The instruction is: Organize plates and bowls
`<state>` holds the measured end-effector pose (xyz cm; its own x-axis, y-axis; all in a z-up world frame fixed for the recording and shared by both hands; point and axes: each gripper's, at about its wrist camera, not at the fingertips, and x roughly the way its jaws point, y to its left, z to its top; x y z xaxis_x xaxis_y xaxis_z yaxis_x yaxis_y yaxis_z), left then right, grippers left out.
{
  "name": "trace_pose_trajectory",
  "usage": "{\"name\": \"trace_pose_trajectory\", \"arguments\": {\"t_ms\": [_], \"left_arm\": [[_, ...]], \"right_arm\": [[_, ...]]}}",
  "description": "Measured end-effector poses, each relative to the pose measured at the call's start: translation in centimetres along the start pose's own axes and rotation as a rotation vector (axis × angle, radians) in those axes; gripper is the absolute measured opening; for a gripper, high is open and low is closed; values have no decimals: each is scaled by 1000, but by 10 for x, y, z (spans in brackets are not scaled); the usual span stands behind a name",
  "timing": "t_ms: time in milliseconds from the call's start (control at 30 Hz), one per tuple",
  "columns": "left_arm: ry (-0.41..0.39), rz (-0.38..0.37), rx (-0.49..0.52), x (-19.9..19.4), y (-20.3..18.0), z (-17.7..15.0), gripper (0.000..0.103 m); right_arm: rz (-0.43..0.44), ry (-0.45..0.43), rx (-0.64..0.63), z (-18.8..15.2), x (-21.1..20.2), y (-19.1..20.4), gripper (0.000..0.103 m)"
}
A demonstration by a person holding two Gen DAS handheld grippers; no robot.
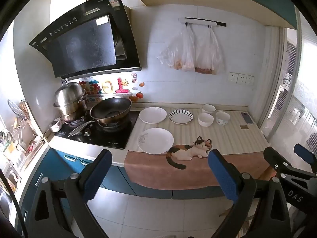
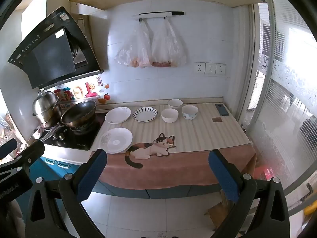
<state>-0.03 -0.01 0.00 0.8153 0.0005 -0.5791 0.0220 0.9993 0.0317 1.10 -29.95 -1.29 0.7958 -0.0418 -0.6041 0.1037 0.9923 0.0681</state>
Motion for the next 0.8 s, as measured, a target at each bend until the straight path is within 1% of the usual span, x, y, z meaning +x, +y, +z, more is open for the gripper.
{"name": "trace_pose_trajectory", "arguments": {"t_ms": [200,267,300,433,600,800], "left_arm": [[1,-8,-7,0,0,0,99],[2,-10,-7,2,0,0,99],[3,-12,-7,3,0,6,99],[2,-11,-7,3,-2,5,99],[-4,-11,-7,1,-5,3,99],[-4,-15,-14,1,-4,2,99]], "right_arm": [[1,-3,-1,-2,0,-1,103],[1,-5,-2,1,-3,1,103],[0,-7,-2,0,-5,1,103],[-4,-15,-2,5,-10,1,103],[-4,-42,-11,2,-16,-1,103],[-2,-46,-13,-1,-18,0,103]]}}
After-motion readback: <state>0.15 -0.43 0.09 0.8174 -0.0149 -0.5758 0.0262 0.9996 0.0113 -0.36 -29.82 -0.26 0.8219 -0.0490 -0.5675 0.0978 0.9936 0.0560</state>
